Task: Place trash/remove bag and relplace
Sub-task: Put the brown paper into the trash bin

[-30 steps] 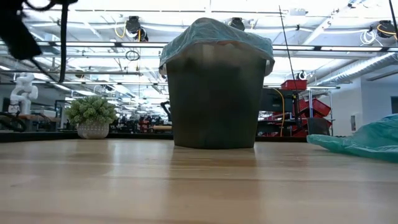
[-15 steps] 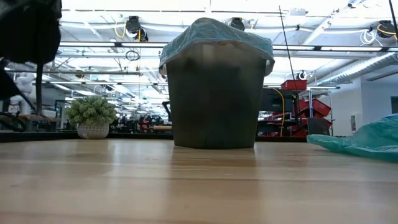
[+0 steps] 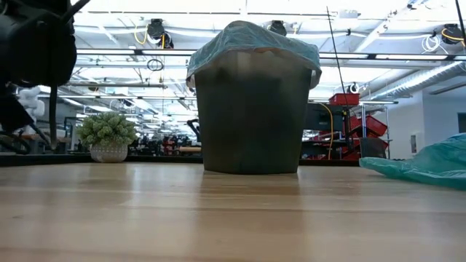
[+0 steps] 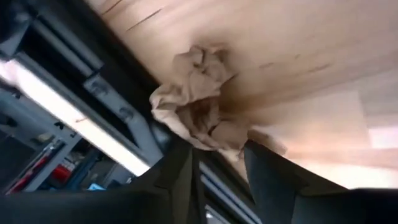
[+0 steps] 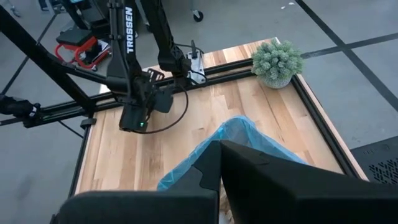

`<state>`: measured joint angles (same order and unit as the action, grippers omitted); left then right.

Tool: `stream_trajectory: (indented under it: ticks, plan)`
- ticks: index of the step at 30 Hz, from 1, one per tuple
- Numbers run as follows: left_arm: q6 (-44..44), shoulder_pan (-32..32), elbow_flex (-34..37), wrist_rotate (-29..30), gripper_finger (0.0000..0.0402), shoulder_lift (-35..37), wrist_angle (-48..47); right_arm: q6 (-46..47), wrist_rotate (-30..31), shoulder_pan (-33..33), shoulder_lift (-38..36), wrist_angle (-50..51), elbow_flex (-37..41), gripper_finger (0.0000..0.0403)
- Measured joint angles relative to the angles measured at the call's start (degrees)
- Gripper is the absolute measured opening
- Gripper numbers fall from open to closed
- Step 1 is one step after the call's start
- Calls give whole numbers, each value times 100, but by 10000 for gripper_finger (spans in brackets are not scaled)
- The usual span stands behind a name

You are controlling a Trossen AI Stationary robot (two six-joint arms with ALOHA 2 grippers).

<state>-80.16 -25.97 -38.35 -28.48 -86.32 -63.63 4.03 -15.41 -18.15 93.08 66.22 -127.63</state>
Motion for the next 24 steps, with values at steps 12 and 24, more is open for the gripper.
stream_trajectory:
  ticks: [12,24]
  plan:
    - [156,81,529,-147,119,6,1176,130,2,28,0,-4,0,0]
    - [1029,130,-822,910,4,-7,1901,129,2,39,0,-3,0,0]
